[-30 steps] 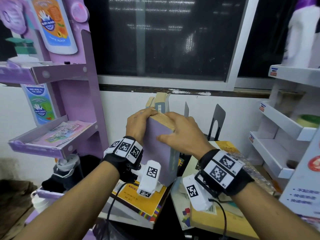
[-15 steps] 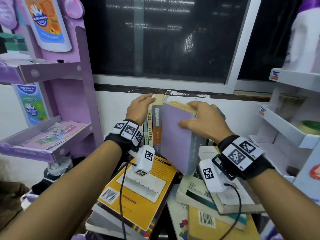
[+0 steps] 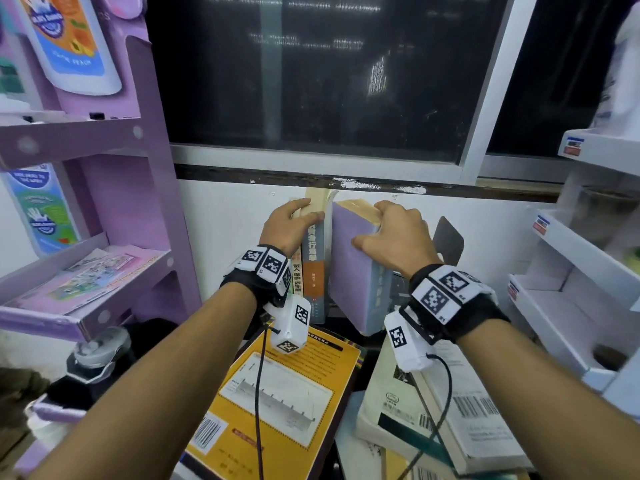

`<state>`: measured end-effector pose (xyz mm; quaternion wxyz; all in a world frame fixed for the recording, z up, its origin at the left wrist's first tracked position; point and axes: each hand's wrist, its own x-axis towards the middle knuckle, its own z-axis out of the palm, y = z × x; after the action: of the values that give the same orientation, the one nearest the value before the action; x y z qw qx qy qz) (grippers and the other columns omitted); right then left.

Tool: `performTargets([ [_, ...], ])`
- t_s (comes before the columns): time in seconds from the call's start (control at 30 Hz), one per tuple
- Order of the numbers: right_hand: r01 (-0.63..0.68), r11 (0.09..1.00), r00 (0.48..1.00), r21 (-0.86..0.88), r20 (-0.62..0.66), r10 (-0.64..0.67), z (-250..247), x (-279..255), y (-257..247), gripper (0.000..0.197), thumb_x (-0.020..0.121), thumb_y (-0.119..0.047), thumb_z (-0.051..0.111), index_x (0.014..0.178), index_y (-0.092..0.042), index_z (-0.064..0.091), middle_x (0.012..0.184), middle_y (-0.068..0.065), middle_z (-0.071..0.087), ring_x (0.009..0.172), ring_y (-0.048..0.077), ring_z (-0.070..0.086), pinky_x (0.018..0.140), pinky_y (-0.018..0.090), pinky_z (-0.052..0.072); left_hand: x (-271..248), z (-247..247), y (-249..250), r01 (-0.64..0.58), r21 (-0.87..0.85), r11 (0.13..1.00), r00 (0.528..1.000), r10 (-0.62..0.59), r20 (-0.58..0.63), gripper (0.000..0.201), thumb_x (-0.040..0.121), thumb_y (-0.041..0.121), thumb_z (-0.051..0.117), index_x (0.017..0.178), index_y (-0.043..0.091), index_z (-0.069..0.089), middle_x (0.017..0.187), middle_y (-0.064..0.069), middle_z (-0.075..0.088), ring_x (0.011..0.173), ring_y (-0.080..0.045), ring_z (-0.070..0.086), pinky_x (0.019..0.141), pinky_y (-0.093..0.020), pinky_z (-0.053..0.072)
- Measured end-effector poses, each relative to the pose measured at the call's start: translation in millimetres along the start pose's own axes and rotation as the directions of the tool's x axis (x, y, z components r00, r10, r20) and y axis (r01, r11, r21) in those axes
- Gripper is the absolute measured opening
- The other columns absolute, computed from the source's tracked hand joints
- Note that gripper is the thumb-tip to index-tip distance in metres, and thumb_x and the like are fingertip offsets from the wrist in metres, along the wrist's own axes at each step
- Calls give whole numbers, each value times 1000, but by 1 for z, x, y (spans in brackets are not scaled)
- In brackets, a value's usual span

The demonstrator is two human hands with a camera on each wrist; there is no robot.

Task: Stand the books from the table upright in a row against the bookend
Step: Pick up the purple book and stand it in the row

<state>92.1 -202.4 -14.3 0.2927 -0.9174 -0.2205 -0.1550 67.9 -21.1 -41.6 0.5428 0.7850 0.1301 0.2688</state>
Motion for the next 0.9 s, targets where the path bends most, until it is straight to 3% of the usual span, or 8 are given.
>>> performTargets([
  [0.13,-39,999,999,15,-10,39,21,12,2,32,72,-30,69,97,-12,59,92,8,62,85,29,52,68,28,40,9,2,-10,-34,-30,999,999,34,4,55,67,52,69,118,33,65,144,-1,47,129,-18,47,111,-41,35],
  [0.27,-56,998,998,19,-22,56,44,21,-1,37,72,-29,66,104,-11,59,98,12,65,92,34,59,76,34,52,16,0,-19,-56,-77,995,998,58,22,45,77,40,74,120,30,65,153,2,36,134,-16,41,110,-30,32],
  [0.4,-81,996,996,31,-27,82,58,27,-1,36,73,-28,66,104,-11,58,99,13,65,93,36,59,76,34,50,20,0,-26,-94,-98,991,995,97,25,41,81,36,73,120,27,64,154,9,32,135,-12,39,109,-29,34],
  [0.5,-95,994,995,48,-39,97,66,31,1,33,73,-26,65,101,-10,58,97,13,65,91,37,59,73,33,49,22,1,-29,-114,-119,986,993,116,10,39,81,36,73,117,26,64,147,12,43,129,-10,44,107,-29,37],
  [0.57,-111,992,993,57,-43,114,72,34,2,33,74,-25,65,102,-10,57,98,14,64,92,37,59,73,33,48,23,2,-30,-133,-122,984,991,134,-3,37,81,35,73,115,24,64,131,13,53,124,-10,50,103,-27,39],
  [0.73,-130,989,990,66,-49,134,86,41,3,34,75,-27,67,104,-12,57,101,13,64,96,36,58,70,31,41,25,5,-34,-138,-147,979,990,138,-15,31,79,35,75,107,26,66,104,28,57,110,-7,56,100,-27,42],
  [0.8,-121,991,991,63,-44,124,89,42,3,36,76,-30,69,105,-12,58,102,12,65,97,35,59,69,30,40,25,5,-35,-147,-153,977,989,146,-18,31,80,34,74,108,25,65,101,30,56,107,-6,56,97,-24,42],
  [0.9,-113,991,993,77,-15,114,91,42,4,39,75,-33,70,105,-12,58,101,11,65,98,34,59,68,29,41,25,5,-35,-162,-146,976,987,161,-19,32,81,35,73,110,25,65,111,20,57,111,-7,55,98,-25,43],
])
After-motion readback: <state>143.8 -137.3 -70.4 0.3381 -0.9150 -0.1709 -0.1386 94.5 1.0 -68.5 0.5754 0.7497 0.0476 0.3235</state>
